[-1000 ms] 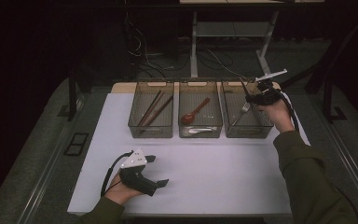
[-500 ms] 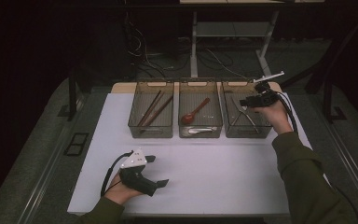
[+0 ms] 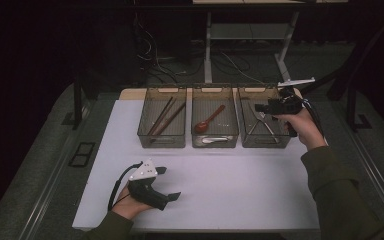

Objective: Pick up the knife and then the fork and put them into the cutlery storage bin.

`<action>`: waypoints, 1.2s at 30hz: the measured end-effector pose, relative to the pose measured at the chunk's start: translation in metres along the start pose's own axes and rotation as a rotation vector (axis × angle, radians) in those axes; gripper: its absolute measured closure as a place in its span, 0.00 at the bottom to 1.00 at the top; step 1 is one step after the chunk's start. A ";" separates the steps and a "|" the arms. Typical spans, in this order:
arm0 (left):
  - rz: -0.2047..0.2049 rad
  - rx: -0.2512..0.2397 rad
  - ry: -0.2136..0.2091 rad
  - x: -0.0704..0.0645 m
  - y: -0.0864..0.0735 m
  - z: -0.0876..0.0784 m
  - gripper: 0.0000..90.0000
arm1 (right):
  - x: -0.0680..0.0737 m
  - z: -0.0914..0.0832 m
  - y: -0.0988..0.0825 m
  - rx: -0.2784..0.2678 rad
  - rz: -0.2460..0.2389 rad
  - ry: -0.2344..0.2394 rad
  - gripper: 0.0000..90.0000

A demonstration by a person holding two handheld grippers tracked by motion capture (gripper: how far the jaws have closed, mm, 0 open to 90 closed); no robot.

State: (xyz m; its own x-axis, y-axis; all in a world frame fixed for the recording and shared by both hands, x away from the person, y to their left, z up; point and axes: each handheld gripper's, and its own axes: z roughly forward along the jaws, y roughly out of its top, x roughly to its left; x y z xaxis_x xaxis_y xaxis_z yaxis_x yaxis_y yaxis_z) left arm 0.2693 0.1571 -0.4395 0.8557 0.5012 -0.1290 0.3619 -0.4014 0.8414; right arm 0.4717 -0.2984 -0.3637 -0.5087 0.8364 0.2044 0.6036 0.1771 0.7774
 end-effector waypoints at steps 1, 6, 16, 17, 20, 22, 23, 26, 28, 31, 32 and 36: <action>0.001 0.001 0.000 0.000 0.000 0.000 0.01 | 0.000 -0.002 0.000 -0.014 0.006 0.008 0.26; -0.004 0.001 -0.003 0.000 -0.001 0.000 0.01 | 0.004 -0.014 -0.004 -0.070 0.017 0.029 0.21; -0.009 -0.001 -0.004 0.000 0.000 0.000 0.01 | 0.021 -0.031 -0.029 -0.090 -0.060 0.064 0.19; -0.008 0.000 -0.005 0.000 0.000 0.000 0.01 | 0.023 -0.032 -0.032 -0.087 -0.067 0.066 0.19; -0.008 -0.001 -0.009 0.001 -0.001 0.000 0.01 | 0.030 -0.034 -0.040 -0.081 -0.087 0.079 0.16; -0.007 0.002 -0.011 0.001 -0.001 0.000 0.01 | 0.035 -0.036 -0.046 -0.079 -0.105 0.084 0.16; -0.007 0.002 -0.012 0.001 -0.001 0.000 0.01 | 0.037 -0.037 -0.048 -0.079 -0.112 0.086 0.16; -0.006 0.003 -0.013 0.001 -0.001 0.000 0.01 | 0.044 -0.042 -0.055 -0.084 -0.127 0.088 0.16; -0.005 0.003 -0.014 0.001 -0.001 0.000 0.01 | 0.048 -0.045 -0.059 -0.091 -0.136 0.087 0.16; -0.003 0.006 -0.014 0.001 -0.001 -0.001 0.01 | 0.056 -0.050 -0.066 -0.100 -0.152 0.095 0.16; -0.002 0.007 -0.014 0.001 -0.001 -0.001 0.01 | 0.058 -0.052 -0.069 -0.103 -0.159 0.095 0.16; 0.002 0.010 -0.011 0.001 -0.002 -0.001 0.01 | 0.067 -0.056 -0.082 -0.105 -0.177 0.108 0.16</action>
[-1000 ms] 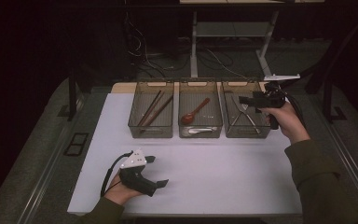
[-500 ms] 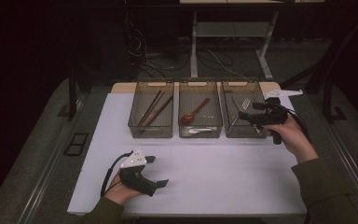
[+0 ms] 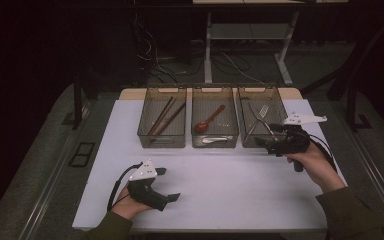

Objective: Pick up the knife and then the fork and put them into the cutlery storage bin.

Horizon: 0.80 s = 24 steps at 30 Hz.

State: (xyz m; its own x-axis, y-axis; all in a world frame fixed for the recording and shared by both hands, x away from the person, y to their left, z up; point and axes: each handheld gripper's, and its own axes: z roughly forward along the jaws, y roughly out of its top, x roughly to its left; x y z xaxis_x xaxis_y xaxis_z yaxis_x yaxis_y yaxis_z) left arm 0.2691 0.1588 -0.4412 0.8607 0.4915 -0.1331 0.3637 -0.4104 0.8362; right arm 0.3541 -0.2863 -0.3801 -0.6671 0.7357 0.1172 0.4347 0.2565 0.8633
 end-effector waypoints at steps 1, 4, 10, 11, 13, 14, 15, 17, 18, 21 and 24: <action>0.001 0.001 0.001 0.000 0.000 0.000 0.01 | 0.003 -0.001 -0.002 0.005 -0.003 -0.001 0.16; 0.004 0.001 0.005 0.000 -0.001 0.000 0.01 | 0.009 -0.002 -0.009 0.009 -0.017 0.000 0.16; 0.002 -0.001 0.007 0.000 -0.001 -0.001 0.01 | 0.017 -0.006 -0.025 0.006 -0.026 -0.003 0.16; 0.002 -0.001 0.006 0.000 -0.001 -0.001 0.01 | 0.018 -0.007 -0.028 0.007 -0.026 -0.006 0.16; 0.004 0.003 0.005 -0.001 -0.001 -0.001 0.01 | 0.020 -0.008 -0.033 0.005 -0.028 -0.006 0.16; 0.004 0.003 0.005 -0.001 -0.001 -0.001 0.01 | 0.021 -0.009 -0.036 0.008 -0.029 -0.008 0.16; 0.004 0.003 0.004 -0.001 -0.001 -0.001 0.01 | 0.021 -0.010 -0.038 0.007 -0.029 -0.008 0.16; 0.008 0.000 0.004 -0.001 -0.001 -0.002 0.01 | 0.023 -0.012 -0.043 0.005 -0.025 -0.009 0.16; 0.006 -0.002 0.004 -0.001 -0.001 -0.002 0.01 | 0.024 -0.013 -0.046 0.006 -0.022 -0.005 0.16; 0.007 -0.005 0.006 -0.001 -0.001 -0.002 0.01 | 0.028 -0.015 -0.053 0.005 -0.021 0.002 0.16; 0.008 -0.005 0.006 -0.001 -0.001 -0.002 0.01 | 0.032 -0.018 -0.061 0.007 -0.031 0.007 0.16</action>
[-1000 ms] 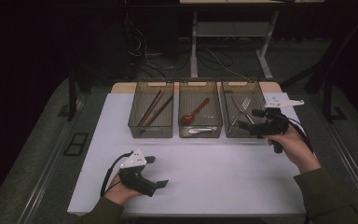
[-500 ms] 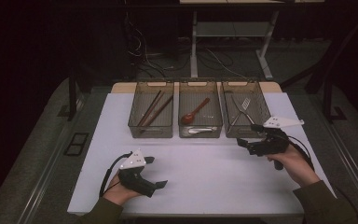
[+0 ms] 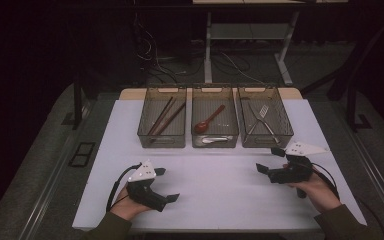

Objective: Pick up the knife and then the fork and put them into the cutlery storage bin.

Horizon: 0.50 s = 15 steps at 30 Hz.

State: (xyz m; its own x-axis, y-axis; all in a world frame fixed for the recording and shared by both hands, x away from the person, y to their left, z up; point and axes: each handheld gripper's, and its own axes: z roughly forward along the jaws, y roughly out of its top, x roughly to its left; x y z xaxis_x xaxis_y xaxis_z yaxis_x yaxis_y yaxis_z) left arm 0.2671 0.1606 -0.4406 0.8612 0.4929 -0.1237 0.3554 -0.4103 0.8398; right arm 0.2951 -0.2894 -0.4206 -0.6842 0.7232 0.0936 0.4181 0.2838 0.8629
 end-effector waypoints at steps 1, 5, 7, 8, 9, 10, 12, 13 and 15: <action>0.000 0.000 0.000 0.000 0.000 0.000 0.01 | 0.002 -0.001 -0.003 -0.003 0.000 0.001 0.16; -0.001 -0.002 -0.001 0.000 0.000 0.000 0.01 | 0.006 -0.005 -0.013 -0.007 -0.005 0.016 0.16; -0.001 -0.003 0.000 -0.001 0.000 0.000 0.01 | 0.008 -0.008 -0.017 -0.007 0.002 0.021 0.16; -0.001 -0.003 0.000 -0.001 0.000 0.000 0.01 | 0.008 -0.009 -0.019 -0.011 0.005 0.024 0.16; 0.000 -0.003 -0.001 -0.001 0.000 0.000 0.01 | 0.009 -0.011 -0.021 -0.016 0.004 0.026 0.16; 0.001 -0.002 -0.001 -0.001 0.000 0.000 0.01 | 0.010 -0.012 -0.023 -0.019 0.004 0.026 0.16; 0.000 -0.003 0.000 -0.001 0.000 0.000 0.01 | 0.012 -0.013 -0.027 -0.018 0.001 0.034 0.16; 0.000 -0.002 0.000 0.000 0.000 0.000 0.01 | 0.012 -0.014 -0.028 -0.020 -0.003 0.036 0.16; 0.000 -0.002 0.000 -0.001 0.000 0.000 0.01 | 0.013 -0.016 -0.032 -0.019 -0.008 0.039 0.16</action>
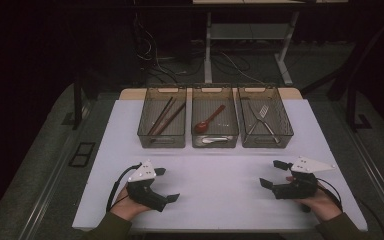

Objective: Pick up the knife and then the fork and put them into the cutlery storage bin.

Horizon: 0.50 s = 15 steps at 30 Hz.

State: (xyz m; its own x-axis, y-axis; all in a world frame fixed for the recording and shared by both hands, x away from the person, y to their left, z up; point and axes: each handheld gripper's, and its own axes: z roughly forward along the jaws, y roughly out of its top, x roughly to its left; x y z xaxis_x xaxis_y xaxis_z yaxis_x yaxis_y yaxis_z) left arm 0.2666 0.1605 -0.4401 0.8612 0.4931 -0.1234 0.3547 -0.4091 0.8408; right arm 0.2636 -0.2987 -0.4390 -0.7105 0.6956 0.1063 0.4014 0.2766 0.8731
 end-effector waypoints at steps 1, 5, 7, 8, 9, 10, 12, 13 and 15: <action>-0.001 0.000 0.000 0.000 0.000 0.000 0.01 | 0.001 -0.001 -0.001 -0.001 0.001 0.002 0.16; -0.001 0.001 0.001 0.000 0.000 0.000 0.01 | 0.002 -0.002 -0.007 0.003 -0.002 0.015 0.16; 0.000 0.001 0.000 0.000 0.000 0.000 0.01 | 0.004 -0.002 -0.009 0.010 -0.008 0.025 0.16; 0.000 0.001 0.000 0.000 0.000 0.000 0.01 | 0.004 -0.002 -0.009 0.013 -0.009 0.027 0.16; 0.001 0.005 -0.001 0.000 0.000 0.000 0.01 | 0.004 -0.001 -0.010 0.016 -0.011 0.026 0.16; 0.001 0.004 -0.001 0.000 0.000 0.000 0.01 | 0.004 -0.001 -0.010 0.019 -0.013 0.027 0.16; -0.002 0.002 -0.002 0.000 -0.001 0.001 0.01 | 0.004 0.000 -0.010 0.024 -0.006 0.031 0.16; -0.001 0.003 -0.003 0.000 -0.001 0.001 0.01 | 0.004 0.000 -0.010 0.025 -0.009 0.032 0.16; 0.002 0.004 -0.003 0.000 -0.001 0.001 0.01 | 0.004 0.000 -0.011 0.031 -0.015 0.031 0.16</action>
State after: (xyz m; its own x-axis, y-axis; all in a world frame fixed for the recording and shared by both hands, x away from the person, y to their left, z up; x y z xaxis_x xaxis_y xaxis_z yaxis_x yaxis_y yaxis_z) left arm 0.2665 0.1600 -0.4411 0.8632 0.4897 -0.1233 0.3542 -0.4131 0.8390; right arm 0.2564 -0.2987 -0.4480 -0.7341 0.6702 0.1088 0.4082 0.3077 0.8595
